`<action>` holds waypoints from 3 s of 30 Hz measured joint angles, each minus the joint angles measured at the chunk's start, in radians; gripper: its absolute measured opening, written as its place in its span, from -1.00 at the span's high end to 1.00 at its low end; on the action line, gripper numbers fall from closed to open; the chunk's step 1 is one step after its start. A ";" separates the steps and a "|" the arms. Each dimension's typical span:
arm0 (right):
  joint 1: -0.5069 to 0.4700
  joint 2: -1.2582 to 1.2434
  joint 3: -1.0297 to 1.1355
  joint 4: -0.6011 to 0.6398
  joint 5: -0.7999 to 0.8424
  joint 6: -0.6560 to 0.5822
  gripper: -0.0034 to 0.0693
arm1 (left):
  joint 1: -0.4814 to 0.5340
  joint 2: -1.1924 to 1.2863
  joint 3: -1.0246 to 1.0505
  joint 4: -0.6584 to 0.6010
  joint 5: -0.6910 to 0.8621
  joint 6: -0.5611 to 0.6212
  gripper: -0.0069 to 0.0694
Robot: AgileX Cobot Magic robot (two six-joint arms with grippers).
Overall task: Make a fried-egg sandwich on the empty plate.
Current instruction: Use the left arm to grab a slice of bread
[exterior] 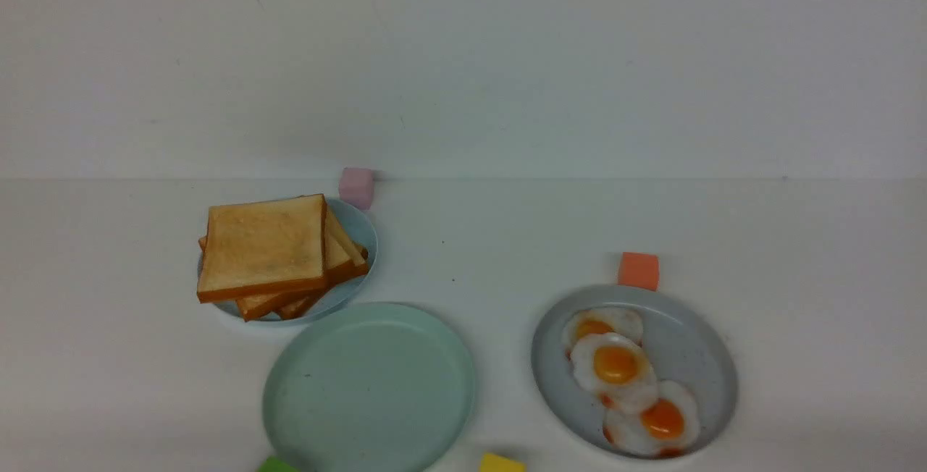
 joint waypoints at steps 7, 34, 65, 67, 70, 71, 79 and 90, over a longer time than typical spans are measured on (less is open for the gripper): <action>0.000 0.000 0.000 0.000 0.000 0.000 0.25 | 0.000 0.000 0.000 0.000 0.000 0.000 0.19; 0.000 0.000 0.000 0.011 -0.002 0.000 0.25 | 0.000 0.000 0.001 0.186 0.008 0.004 0.19; 0.000 0.023 -0.033 -0.078 -0.671 0.431 0.24 | 0.000 0.000 0.009 -0.172 -0.482 -0.051 0.19; 0.000 0.051 -0.095 -0.101 -0.667 0.450 0.24 | 0.000 0.000 0.009 -0.219 -0.574 -0.129 0.19; 0.000 0.120 -0.237 -0.125 -0.636 0.472 0.24 | 0.000 0.000 -0.027 -0.264 -0.610 -0.219 0.19; 0.000 0.166 -0.313 -0.130 -0.598 0.473 0.24 | 0.000 0.011 -0.076 -0.261 -0.603 -0.225 0.19; 0.000 0.505 -0.787 -0.141 -0.166 0.473 0.24 | 0.000 0.334 -0.542 -0.189 -0.296 -0.225 0.19; 0.011 0.914 -0.875 -0.036 0.191 0.429 0.24 | 0.000 0.881 -0.731 -0.215 -0.028 -0.183 0.19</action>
